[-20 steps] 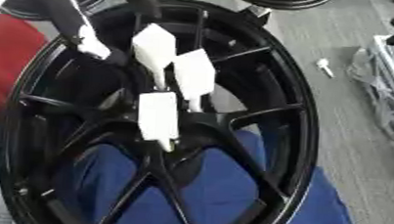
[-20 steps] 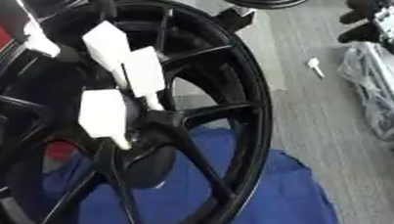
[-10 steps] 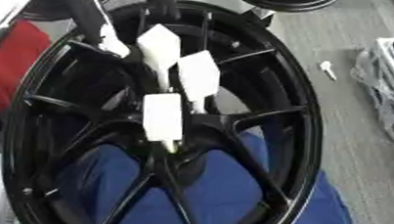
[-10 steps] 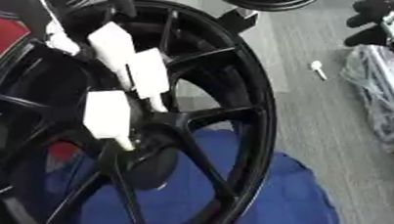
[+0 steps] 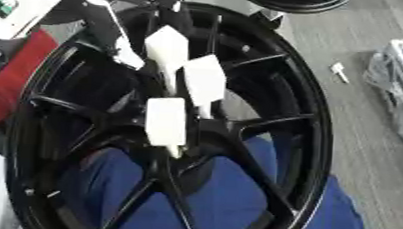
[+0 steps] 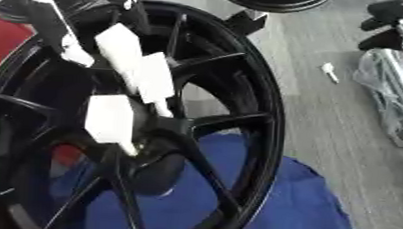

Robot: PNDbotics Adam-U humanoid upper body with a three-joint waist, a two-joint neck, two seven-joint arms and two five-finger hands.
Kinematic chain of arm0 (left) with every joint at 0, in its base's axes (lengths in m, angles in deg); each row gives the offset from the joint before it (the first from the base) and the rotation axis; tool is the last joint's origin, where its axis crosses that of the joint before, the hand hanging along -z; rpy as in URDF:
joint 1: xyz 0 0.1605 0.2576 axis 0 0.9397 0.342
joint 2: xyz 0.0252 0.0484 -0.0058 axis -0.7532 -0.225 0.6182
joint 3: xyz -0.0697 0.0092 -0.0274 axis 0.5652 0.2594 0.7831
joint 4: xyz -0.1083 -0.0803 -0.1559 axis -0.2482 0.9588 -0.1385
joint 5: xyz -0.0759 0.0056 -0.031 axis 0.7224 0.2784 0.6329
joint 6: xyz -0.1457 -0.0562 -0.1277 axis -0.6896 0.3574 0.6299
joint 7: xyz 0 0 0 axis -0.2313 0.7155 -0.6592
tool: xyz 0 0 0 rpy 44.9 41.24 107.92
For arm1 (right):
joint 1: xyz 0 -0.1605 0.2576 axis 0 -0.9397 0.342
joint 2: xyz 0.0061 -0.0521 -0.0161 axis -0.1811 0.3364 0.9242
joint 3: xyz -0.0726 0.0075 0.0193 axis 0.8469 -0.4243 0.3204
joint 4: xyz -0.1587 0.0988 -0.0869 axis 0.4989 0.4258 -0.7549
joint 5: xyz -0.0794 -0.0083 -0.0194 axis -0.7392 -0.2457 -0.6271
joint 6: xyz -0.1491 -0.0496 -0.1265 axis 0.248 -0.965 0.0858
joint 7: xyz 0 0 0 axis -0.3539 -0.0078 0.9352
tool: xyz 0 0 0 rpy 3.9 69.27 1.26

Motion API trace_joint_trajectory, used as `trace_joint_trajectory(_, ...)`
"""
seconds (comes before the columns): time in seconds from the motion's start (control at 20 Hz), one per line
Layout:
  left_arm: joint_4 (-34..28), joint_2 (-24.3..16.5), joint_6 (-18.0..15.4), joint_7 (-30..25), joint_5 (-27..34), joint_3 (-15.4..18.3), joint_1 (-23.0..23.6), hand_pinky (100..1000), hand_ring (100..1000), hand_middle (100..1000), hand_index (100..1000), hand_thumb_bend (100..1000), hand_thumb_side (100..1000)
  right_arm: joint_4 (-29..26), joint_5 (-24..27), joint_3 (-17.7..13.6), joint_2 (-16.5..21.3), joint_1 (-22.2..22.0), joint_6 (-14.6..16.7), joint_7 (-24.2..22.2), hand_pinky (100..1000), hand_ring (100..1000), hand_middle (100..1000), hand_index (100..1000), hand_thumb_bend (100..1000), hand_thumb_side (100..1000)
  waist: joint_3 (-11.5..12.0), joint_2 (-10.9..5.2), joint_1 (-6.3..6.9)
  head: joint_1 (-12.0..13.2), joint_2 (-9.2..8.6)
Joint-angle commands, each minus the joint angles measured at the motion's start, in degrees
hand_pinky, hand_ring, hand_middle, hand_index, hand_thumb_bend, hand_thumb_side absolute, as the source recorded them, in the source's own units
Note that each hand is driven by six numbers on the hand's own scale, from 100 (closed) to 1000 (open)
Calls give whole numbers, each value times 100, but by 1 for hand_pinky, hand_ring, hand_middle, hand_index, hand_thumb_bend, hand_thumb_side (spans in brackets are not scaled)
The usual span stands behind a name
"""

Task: Pull the pin out of the wheel hub.

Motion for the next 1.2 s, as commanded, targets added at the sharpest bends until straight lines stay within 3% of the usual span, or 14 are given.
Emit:
trace_joint_trajectory(0.05, 6, -40, -43, -40, -33, 44, -146, 891, 839, 788, 847, 333, 181, -113, -3, -29, 87, 64, -25, -7, 850, 679, 691, 801, 100, 840, -5, -97, -24, 22, -103)
trace_joint_trajectory(0.35, -6, -18, -12, -40, 176, -36, -138, 878, 782, 677, 763, 232, 150, -113, -16, -44, 74, 61, -57, 34, 850, 680, 692, 802, 100, 842, -8, -86, -17, 32, -91)
trace_joint_trajectory(0.6, -71, 17, 80, -40, 489, -102, -168, 865, 747, 618, 711, 206, 139, -113, -27, -42, 62, 52, -118, 65, 850, 680, 691, 801, 100, 846, -2, -84, -10, 45, -89)
trace_joint_trajectory(0.75, -119, 17, 149, -40, 576, -119, -200, 868, 757, 646, 738, 237, 133, -113, -20, -38, 65, 43, -139, 75, 850, 680, 690, 801, 100, 846, 2, -88, -6, 48, -86)
trace_joint_trajectory(0.9, -144, 7, 178, -40, 554, -79, -234, 887, 831, 789, 857, 328, 134, -113, -14, -37, 69, 38, -138, 72, 850, 680, 690, 800, 100, 846, 12, -98, 1, 43, -84)
trace_joint_trajectory(1.05, -137, 12, 154, -40, 491, -21, -255, 894, 842, 799, 867, 355, 131, -113, -9, -33, 74, 31, -139, 66, 850, 680, 690, 800, 100, 846, 15, -107, 11, 48, -91)
trace_joint_trajectory(1.2, -117, 35, 135, -40, 512, -27, -260, 884, 815, 745, 843, 323, 124, -113, -12, -37, 77, 27, -141, 66, 850, 680, 690, 801, 100, 846, 9, -116, 19, 64, -103)
